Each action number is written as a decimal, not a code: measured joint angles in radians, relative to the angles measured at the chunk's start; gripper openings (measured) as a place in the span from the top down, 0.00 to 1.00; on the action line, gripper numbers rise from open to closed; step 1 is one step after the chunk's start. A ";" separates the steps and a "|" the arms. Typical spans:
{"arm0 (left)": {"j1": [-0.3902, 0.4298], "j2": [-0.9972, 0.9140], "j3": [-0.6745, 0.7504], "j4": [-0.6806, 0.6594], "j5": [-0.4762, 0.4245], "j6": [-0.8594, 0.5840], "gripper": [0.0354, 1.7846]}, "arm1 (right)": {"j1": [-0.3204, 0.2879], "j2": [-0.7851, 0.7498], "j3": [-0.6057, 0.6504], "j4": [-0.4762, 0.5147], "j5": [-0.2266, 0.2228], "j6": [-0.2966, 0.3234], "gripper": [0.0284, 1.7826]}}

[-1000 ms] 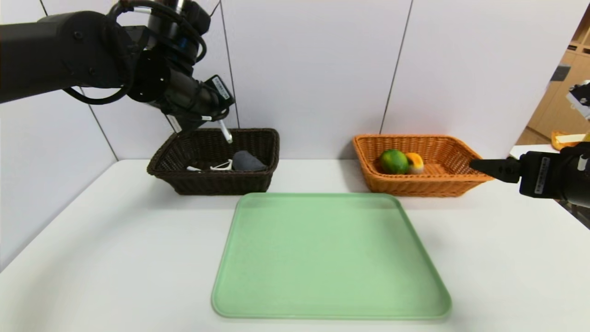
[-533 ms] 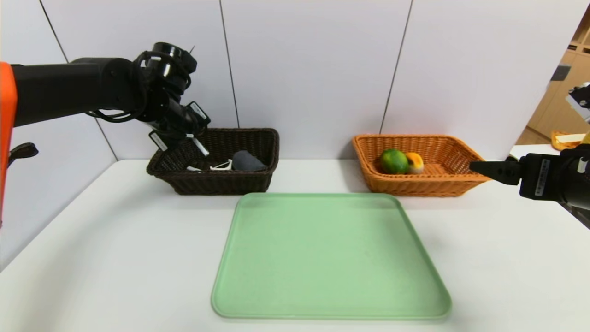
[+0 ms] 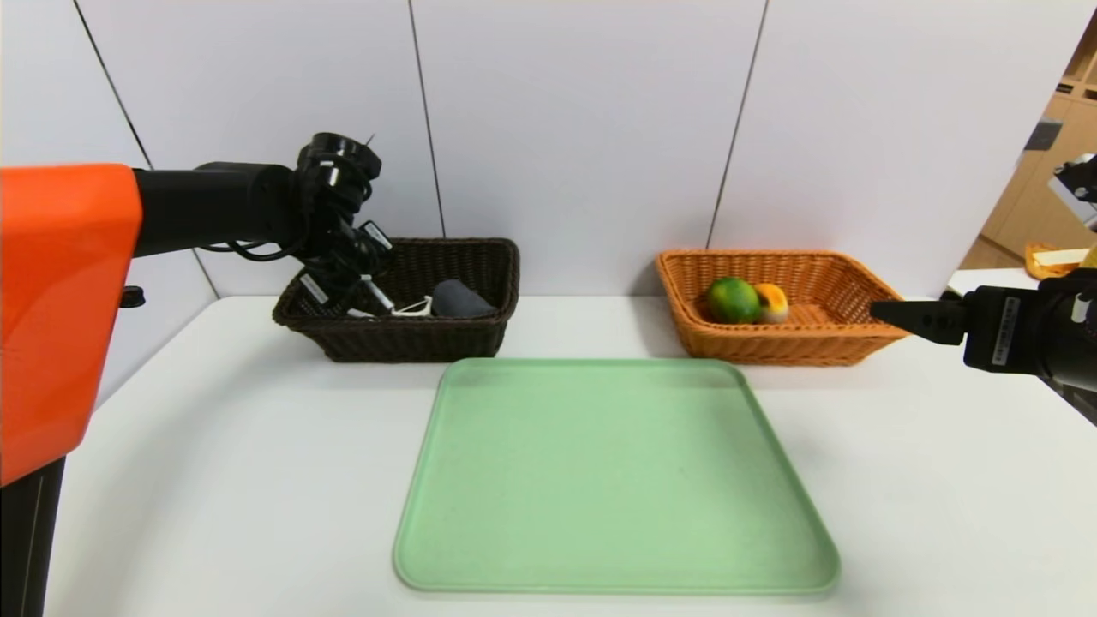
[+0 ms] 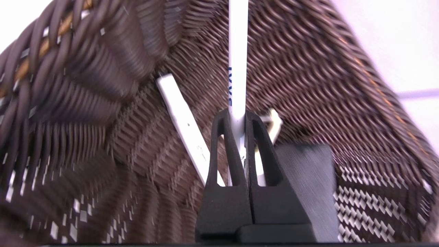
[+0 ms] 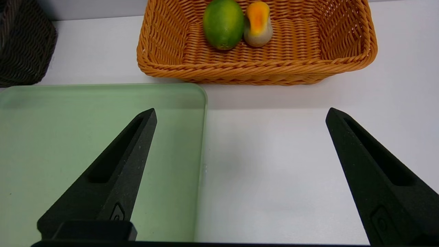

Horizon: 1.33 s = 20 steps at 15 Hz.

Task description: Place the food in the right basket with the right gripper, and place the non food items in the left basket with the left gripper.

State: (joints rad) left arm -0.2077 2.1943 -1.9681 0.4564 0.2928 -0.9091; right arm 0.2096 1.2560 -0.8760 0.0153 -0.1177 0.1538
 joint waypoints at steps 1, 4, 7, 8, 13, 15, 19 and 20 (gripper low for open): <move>0.001 0.008 -0.001 0.000 0.000 0.000 0.99 | 0.000 0.000 0.000 0.000 0.000 0.000 0.05; 0.006 0.023 -0.001 -0.001 0.001 0.000 0.86 | 0.000 0.001 0.001 -0.001 0.000 -0.001 0.05; 0.009 0.026 -0.001 0.000 0.002 0.001 0.59 | 0.001 0.002 0.005 -0.001 -0.001 0.000 0.05; 0.010 0.023 -0.001 0.001 0.001 0.001 0.53 | 0.001 0.001 0.006 -0.001 -0.001 0.000 0.05; 0.004 -0.112 0.005 0.027 0.018 0.067 0.30 | -0.007 -0.003 -0.035 0.005 -0.004 -0.028 0.05; -0.007 -0.254 0.037 0.048 0.022 0.193 0.24 | -0.022 -0.003 -0.051 0.028 -0.004 -0.111 0.05; -0.018 -0.630 0.251 0.061 -0.020 0.557 0.16 | -0.071 -0.026 -0.040 0.277 0.026 -0.223 0.05; -0.019 -0.740 0.336 0.062 -0.040 0.650 0.15 | -0.077 -0.042 -0.026 0.319 0.031 -0.219 0.05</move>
State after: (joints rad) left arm -0.2266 1.4538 -1.6317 0.5185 0.2526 -0.2591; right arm 0.1328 1.2140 -0.9019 0.3347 -0.0870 -0.0649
